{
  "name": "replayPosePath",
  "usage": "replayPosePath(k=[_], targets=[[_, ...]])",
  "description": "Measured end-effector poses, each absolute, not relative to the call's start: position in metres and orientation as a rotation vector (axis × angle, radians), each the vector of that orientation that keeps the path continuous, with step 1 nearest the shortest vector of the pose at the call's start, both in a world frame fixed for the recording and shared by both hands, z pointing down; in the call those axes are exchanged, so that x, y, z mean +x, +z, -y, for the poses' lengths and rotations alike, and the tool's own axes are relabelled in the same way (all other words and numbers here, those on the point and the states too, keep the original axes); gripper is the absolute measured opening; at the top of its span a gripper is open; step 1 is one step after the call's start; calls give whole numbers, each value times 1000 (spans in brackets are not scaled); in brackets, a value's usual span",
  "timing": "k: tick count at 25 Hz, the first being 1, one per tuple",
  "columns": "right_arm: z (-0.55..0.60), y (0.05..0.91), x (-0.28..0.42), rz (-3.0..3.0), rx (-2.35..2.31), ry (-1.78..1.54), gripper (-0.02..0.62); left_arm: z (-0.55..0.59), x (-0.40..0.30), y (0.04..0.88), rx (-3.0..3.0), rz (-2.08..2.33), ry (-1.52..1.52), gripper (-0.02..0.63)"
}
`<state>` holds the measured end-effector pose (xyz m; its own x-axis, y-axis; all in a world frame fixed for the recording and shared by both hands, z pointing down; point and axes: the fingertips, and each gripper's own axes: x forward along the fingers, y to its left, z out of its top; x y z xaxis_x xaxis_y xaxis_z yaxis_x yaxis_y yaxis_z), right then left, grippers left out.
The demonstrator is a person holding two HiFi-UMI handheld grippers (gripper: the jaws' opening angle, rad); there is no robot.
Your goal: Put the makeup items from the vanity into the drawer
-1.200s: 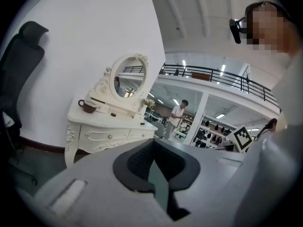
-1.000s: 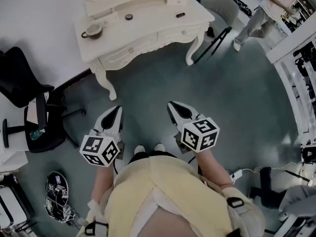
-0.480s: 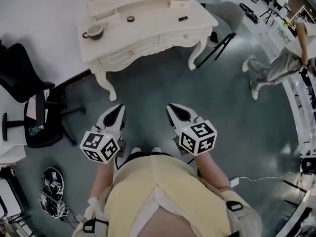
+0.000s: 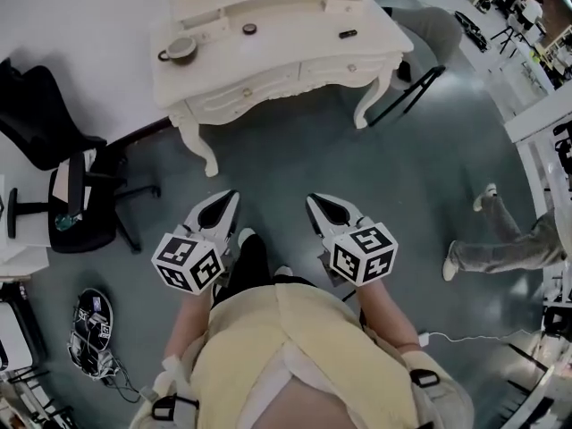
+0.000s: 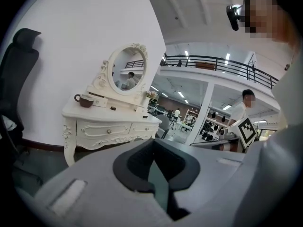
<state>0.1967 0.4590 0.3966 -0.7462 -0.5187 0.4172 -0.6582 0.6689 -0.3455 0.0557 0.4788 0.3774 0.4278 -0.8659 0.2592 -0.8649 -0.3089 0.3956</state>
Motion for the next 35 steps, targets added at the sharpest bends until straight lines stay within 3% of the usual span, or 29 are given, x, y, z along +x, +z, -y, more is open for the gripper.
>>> replayPosePath(k=[29,35], targets=[[-259,398,63,2526,1004,720,2,-280,-96,394,2259,1547,205,-2],[-226,397,44,2511,1040,692,29,-260,-121,400,2258,1527,216,-2]])
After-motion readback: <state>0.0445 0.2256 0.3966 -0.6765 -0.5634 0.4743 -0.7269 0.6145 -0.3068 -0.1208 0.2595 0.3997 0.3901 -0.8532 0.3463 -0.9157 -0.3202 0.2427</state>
